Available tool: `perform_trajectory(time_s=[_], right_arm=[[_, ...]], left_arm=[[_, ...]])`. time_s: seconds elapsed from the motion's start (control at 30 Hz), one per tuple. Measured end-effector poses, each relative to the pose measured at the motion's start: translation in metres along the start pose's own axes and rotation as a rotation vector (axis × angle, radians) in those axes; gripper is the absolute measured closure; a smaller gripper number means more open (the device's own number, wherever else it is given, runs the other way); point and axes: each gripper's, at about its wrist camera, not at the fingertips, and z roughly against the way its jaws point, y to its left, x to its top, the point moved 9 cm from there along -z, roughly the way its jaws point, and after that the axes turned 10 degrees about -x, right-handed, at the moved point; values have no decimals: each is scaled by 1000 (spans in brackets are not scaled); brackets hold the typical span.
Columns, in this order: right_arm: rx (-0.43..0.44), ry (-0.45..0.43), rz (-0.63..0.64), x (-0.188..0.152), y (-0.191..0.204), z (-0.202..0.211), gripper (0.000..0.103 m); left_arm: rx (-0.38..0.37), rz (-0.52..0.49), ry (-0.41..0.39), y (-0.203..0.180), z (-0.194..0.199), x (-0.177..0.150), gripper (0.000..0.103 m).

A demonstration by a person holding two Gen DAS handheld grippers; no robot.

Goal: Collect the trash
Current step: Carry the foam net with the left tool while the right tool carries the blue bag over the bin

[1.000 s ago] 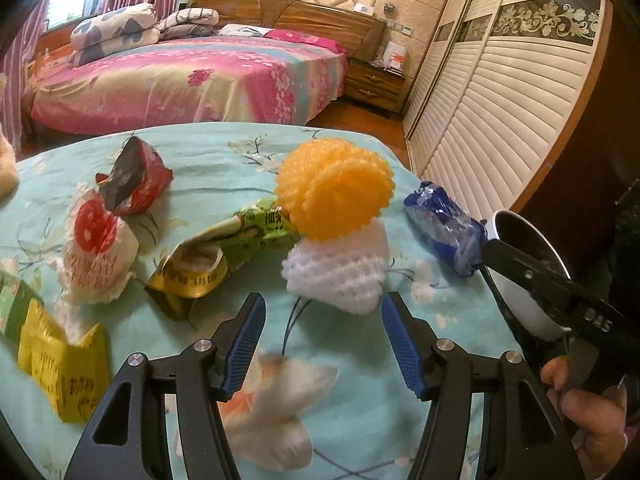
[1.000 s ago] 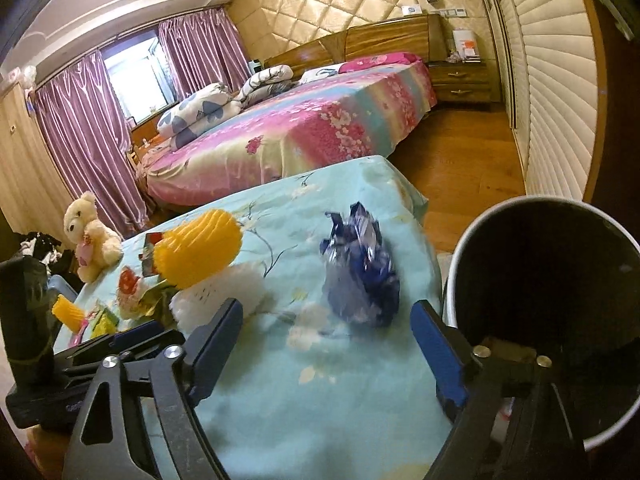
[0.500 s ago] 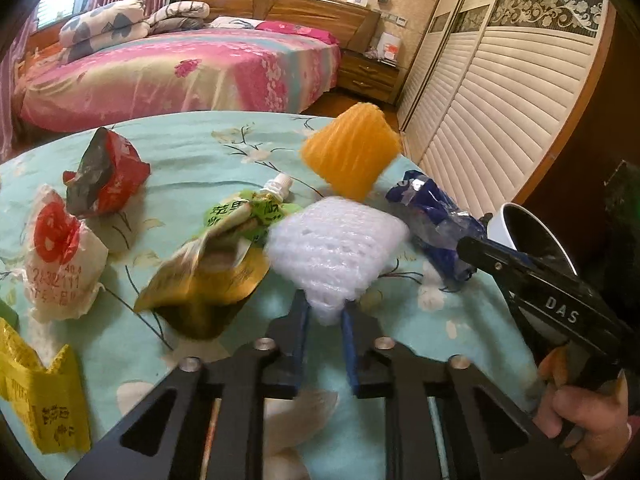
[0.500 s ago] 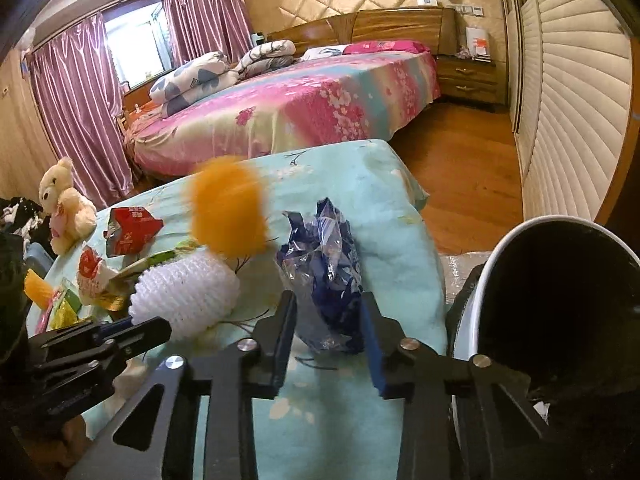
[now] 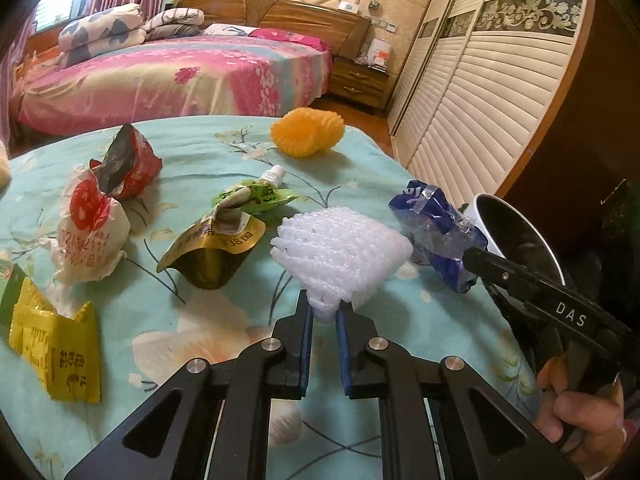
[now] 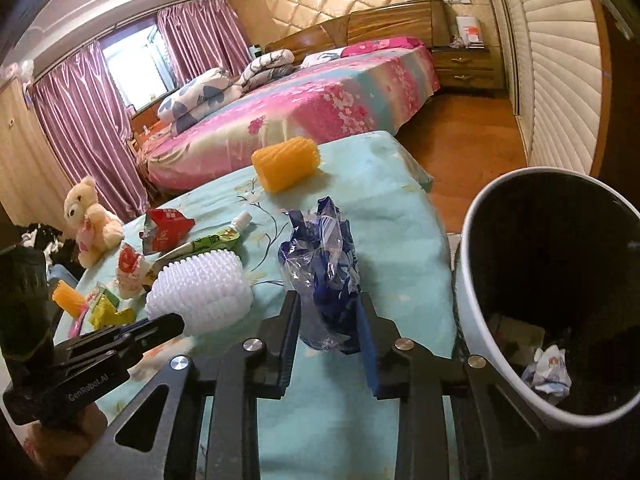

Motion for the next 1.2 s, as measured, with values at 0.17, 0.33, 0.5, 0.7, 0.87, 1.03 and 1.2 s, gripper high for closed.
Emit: perform_trajectory(time_s=[0.17, 0.33, 0.5, 0.7, 0.87, 1.03, 1.2], right_arm=[[6, -22, -17, -5, 0, 17, 75], [1, -45, -52, -6, -12, 34, 75], [-15, -70, -89, -8, -30, 52, 75], [-48, -90, -138, -11, -56, 66, 75], [-74, -102, -183, -14, -79, 74, 75], [-95, -113, -217, -15, -96, 79, 75], [-113, -121, -233, -15, -110, 82, 75]], left_arm=[[-24, -24, -6, -16, 6, -2, 93], [-54, -58, -2, -37, 6, -3, 93], [-85, -84, 8, -55, 2, -4, 93], [-111, -110, 20, -76, -6, -3, 93], [-126, -131, 26, -92, -15, -2, 93], [-135, -154, 31, -107, -25, 0, 93], [-142, -172, 39, -120, -36, 2, 93]])
